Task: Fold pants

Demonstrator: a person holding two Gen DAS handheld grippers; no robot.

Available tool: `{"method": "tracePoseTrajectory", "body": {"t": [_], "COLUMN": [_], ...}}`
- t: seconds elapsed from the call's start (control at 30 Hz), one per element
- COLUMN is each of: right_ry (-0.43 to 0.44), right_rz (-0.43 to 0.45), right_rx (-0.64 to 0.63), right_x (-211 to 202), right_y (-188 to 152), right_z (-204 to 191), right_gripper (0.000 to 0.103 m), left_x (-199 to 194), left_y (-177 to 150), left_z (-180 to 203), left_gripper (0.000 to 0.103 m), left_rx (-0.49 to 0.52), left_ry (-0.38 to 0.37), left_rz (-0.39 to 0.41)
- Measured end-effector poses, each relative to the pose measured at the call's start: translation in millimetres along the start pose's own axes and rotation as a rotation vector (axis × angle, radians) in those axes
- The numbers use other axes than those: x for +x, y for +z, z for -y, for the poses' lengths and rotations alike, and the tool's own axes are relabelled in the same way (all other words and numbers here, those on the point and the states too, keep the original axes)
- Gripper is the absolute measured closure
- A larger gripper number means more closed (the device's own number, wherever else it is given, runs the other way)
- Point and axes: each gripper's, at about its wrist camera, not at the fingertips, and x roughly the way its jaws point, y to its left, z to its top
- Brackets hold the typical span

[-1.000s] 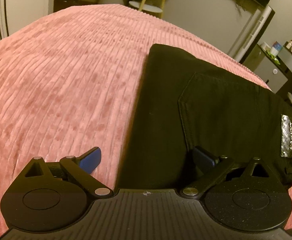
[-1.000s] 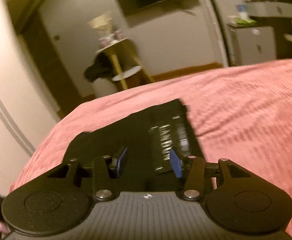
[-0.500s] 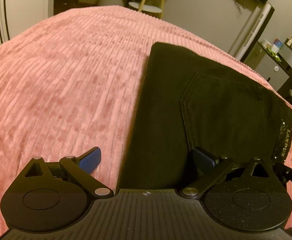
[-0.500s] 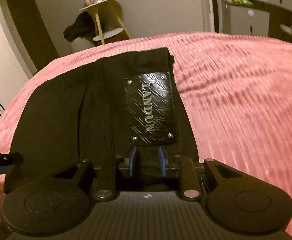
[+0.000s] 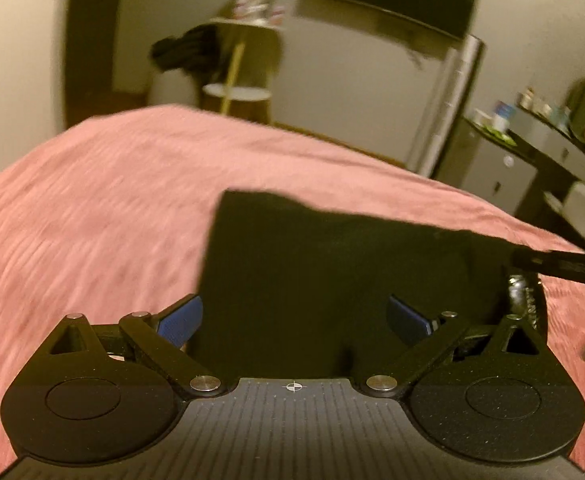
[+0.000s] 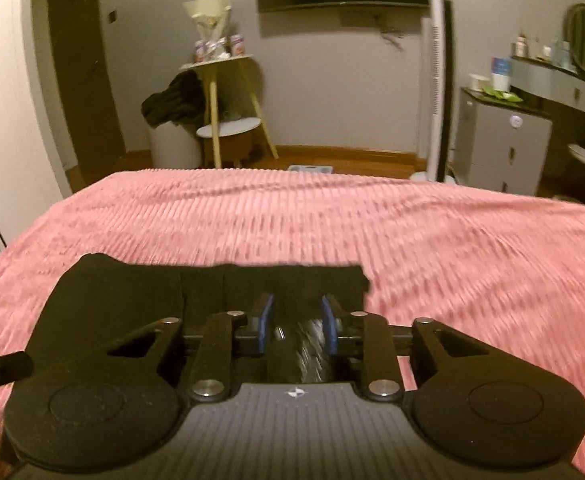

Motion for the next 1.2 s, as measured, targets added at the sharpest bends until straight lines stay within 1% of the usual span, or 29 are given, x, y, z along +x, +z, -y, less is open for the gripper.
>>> {"method": "tracePoseTrajectory", "body": {"t": [0.07, 0.13, 0.17, 0.27, 0.3, 0.37, 0.43, 0.5, 0.57, 0.6, 0.63, 0.7, 0.77, 0.8, 0.83, 0.87, 0.93, 1.0, 1.07, 1.13, 1.17, 1.2], "right_ry": [-0.042, -0.055, -0.057, -0.046, -0.049, -0.057, -0.049, -0.025, 0.013, 0.037, 0.07, 0.131, 0.152, 0.148, 0.163, 0.173, 0.187, 0.206, 0.228, 0.243, 0.252, 0.256], "right_rz": [-0.055, -0.14, -0.175, -0.171, -0.165, -0.156, -0.151, -0.139, -0.12, -0.114, -0.106, -0.103, -0.118, -0.141, -0.194, -0.218, -0.215, -0.223, -0.229, -0.232, -0.233, -0.238], "right_rx": [-0.034, -0.044, -0.044, -0.054, -0.051, -0.084, -0.084, -0.055, 0.027, 0.085, 0.153, 0.265, 0.34, 0.361, 0.389, 0.408, 0.456, 0.553, 0.663, 0.713, 0.739, 0.759], "right_x": [21.8, 43.4, 52.7, 65.2, 66.2, 67.1, 65.9, 59.7, 43.4, 31.7, 12.8, -17.8, -44.6, -49.1, -48.1, -44.7, -41.6, -41.0, -43.0, -46.6, -48.1, -48.5], "right_y": [2.7, -2.8, -7.8, -21.8, -24.5, -27.9, -27.8, -24.7, -22.1, -22.1, -24.9, -37.1, -58.8, -68.1, -79.9, -88.4, -93.8, -92.1, -97.4, -104.9, -108.5, -111.3], "right_z": [0.8, 5.9, 8.6, 14.5, 14.7, 11.7, 13.7, 18.2, 27.2, 34.4, 43.1, 58.4, 69.3, 71.5, 74.2, 76.4, 83.7, 94.0, 106.3, 112.0, 114.4, 116.4], "right_gripper": [0.082, 0.078, 0.077, 0.076, 0.075, 0.075, 0.075, 0.075, 0.073, 0.07, 0.063, 0.052, 0.052, 0.052, 0.051, 0.051, 0.051, 0.051, 0.051, 0.051, 0.051, 0.051], "left_x": [16.2, 35.3, 48.1, 87.0, 100.1, 117.4, 121.3, 113.1, 96.8, 85.0, 73.0, 45.5, 26.4, 18.8, 14.5, 10.8, 4.1, -5.4, -13.7, -21.9, -23.8, -27.2], "left_y": [11.3, 21.6, 27.1, 29.8, 26.6, 20.7, 17.2, 19.8, 20.5, 19.7, 16.6, 5.0, -10.7, -20.7, -28.2, -35.6, -45.9, -48.2, -50.1, -55.3, -56.3, -56.4], "left_z": [16.5, 33.8, 42.1, 62.9, 70.0, 79.4, 78.6, 72.7, 68.9, 64.4, 60.1, 45.5, 32.3, 26.5, 22.8, 20.4, 20.4, 23.8, 20.3, 11.5, 5.3, -2.9], "left_gripper": [0.002, 0.002, 0.002, 0.002, 0.001, 0.0, 0.0, 0.0, 0.0, 0.0, 0.0, 0.0, 0.0, 0.0, 0.0, 0.0, 0.0, 0.0, 0.0, 0.0, 0.0, 0.0], "left_rx": [0.046, 0.084, 0.104, 0.152, 0.183, 0.246, 0.245, 0.238, 0.256, 0.259, 0.251, 0.201, 0.142, 0.113, 0.093, 0.077, 0.08, 0.097, 0.076, 0.023, -0.013, -0.071], "left_ry": [0.002, 0.012, 0.011, 0.02, 0.049, 0.092, 0.098, 0.074, 0.053, 0.044, 0.027, -0.025, -0.047, -0.054, -0.054, -0.049, -0.036, -0.028, -0.051, -0.045, -0.038, -0.031], "left_rz": [0.003, 0.011, -0.002, -0.094, -0.115, -0.148, -0.161, -0.168, -0.173, -0.174, -0.169, -0.16, -0.157, -0.164, -0.169, -0.169, -0.156, -0.149, -0.161, -0.159, -0.161, -0.152]}}
